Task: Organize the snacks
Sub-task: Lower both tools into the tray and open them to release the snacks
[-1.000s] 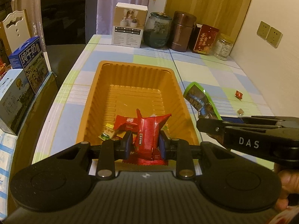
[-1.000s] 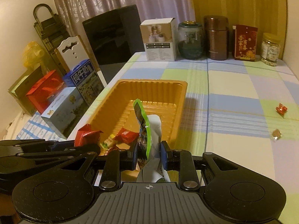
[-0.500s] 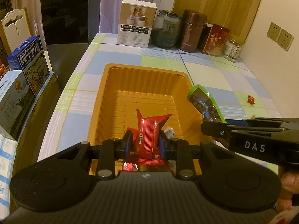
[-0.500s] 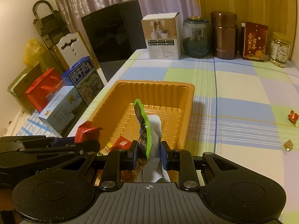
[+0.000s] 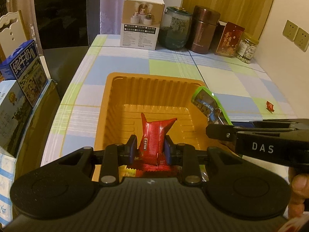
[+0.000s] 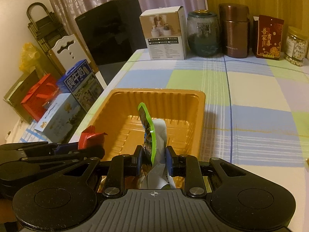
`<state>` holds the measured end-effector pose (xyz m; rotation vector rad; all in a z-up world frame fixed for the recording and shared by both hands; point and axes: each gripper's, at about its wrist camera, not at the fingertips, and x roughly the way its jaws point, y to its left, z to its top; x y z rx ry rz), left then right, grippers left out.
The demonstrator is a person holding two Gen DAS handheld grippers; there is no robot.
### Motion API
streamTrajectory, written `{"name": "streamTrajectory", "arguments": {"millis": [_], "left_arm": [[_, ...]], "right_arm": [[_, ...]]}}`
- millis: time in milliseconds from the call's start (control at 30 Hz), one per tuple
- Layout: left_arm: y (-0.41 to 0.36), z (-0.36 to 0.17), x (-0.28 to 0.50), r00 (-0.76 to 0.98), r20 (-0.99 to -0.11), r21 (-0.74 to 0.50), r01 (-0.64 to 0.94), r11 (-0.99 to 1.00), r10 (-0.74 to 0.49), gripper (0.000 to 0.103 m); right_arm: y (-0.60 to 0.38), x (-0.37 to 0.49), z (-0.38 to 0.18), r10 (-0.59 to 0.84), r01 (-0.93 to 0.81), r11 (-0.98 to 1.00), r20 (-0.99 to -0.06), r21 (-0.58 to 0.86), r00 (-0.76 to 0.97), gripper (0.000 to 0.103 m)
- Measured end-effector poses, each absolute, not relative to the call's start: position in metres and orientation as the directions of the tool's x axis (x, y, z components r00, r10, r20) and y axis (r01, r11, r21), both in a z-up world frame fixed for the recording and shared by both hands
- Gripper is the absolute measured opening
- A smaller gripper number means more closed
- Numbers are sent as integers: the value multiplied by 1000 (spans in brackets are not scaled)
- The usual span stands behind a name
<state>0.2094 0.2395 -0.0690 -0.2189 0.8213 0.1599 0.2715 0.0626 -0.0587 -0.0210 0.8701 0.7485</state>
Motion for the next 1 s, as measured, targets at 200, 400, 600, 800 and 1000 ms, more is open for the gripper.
{"name": "streamTrajectory", "arguments": {"millis": [200,400,600,800,1000], "left_arm": [[246,-79,230,668,-743,-134,-214,968,44,26],[248,-87,239,664,-745,-116,-221,968,62,38],[252,-80,226,682,-727,-119,-237,964,77,39],[255,-68,210,700,-708,-124,-261,958,99,39],[251,-54,195,712,-688,-81,-266,960,140,39]], "right_arm": [[68,285,-65,590,-602,747,-700,283,403,25],[66,291,-72,582,-584,757,-709,293,398,25],[64,290,-77,580,-577,759,-715,301,391,25],[67,287,-74,596,-581,749,-708,319,379,26],[69,286,-67,617,-584,741,-680,332,396,27]]}}
